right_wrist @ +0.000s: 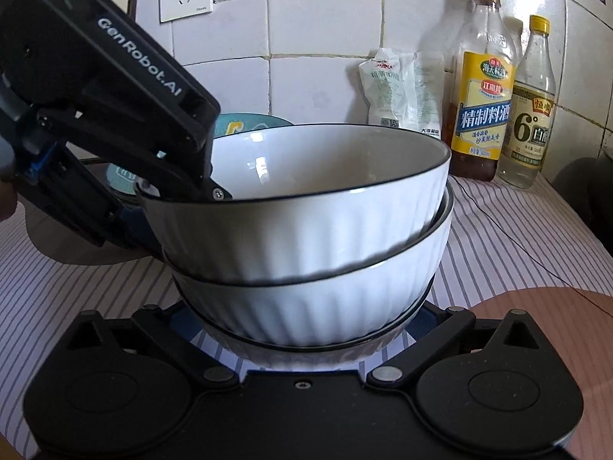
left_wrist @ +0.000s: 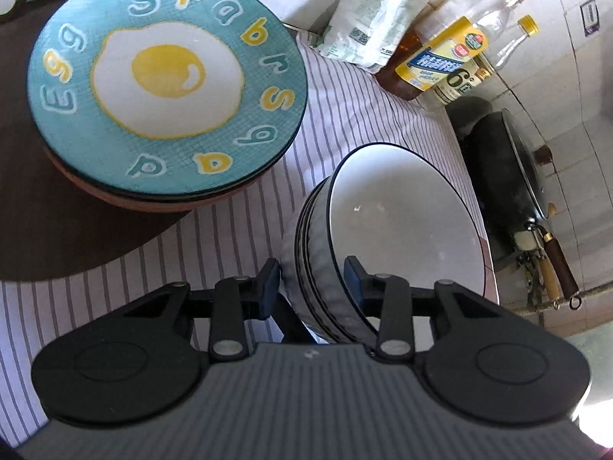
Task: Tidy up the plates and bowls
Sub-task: 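Lift the bowl stack and lower it onto the blue Egg plate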
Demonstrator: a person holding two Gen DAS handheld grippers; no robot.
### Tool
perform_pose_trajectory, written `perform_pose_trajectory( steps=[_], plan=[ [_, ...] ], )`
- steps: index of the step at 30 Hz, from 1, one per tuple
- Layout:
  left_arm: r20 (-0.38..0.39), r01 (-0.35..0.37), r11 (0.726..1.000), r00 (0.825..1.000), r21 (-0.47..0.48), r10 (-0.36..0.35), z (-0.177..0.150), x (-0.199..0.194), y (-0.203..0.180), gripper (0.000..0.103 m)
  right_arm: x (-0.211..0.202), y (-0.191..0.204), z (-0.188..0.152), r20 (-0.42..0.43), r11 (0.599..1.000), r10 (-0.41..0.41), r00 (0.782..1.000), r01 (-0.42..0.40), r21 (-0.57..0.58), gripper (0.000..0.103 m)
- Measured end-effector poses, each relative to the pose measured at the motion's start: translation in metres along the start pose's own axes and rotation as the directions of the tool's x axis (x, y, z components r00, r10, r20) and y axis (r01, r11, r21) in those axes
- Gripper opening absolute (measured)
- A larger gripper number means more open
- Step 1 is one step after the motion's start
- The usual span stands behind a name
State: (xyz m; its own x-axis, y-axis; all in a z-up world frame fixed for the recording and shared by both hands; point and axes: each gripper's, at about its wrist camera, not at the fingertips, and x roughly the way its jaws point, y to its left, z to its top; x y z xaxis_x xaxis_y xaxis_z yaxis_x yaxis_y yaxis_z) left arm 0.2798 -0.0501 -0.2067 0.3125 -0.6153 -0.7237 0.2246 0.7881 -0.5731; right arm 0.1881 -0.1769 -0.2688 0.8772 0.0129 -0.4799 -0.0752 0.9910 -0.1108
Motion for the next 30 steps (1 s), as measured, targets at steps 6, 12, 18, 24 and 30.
perform_pose_trajectory(
  steps=[6,12,18,24,30],
  plan=[
    [0.009,-0.025,0.999,1.000,0.030,0.024,-0.002,-0.007,-0.006,0.035,-0.006,0.005,-0.002,0.026,1.000,0.015,1.000,-0.015,-0.008,0.103],
    [0.089,-0.042,0.997,0.995,0.070,0.036,-0.006,-0.032,-0.018,0.035,-0.018,0.008,0.010,0.076,0.999,0.038,0.996,-0.037,-0.009,0.103],
    [0.161,-0.085,0.990,0.985,0.111,0.066,-0.003,-0.062,-0.027,0.035,-0.026,0.018,0.032,0.128,0.998,0.064,0.990,-0.062,-0.016,0.103],
    [0.237,-0.153,0.978,0.965,0.145,0.115,0.005,-0.089,-0.021,0.035,-0.019,0.036,0.054,0.172,0.993,0.122,0.978,-0.118,-0.031,0.103],
    [0.294,-0.196,0.976,0.942,0.098,0.159,0.019,-0.110,0.000,0.035,-0.001,0.056,0.076,0.188,0.984,0.177,0.966,-0.171,-0.048,0.103]
  ],
)
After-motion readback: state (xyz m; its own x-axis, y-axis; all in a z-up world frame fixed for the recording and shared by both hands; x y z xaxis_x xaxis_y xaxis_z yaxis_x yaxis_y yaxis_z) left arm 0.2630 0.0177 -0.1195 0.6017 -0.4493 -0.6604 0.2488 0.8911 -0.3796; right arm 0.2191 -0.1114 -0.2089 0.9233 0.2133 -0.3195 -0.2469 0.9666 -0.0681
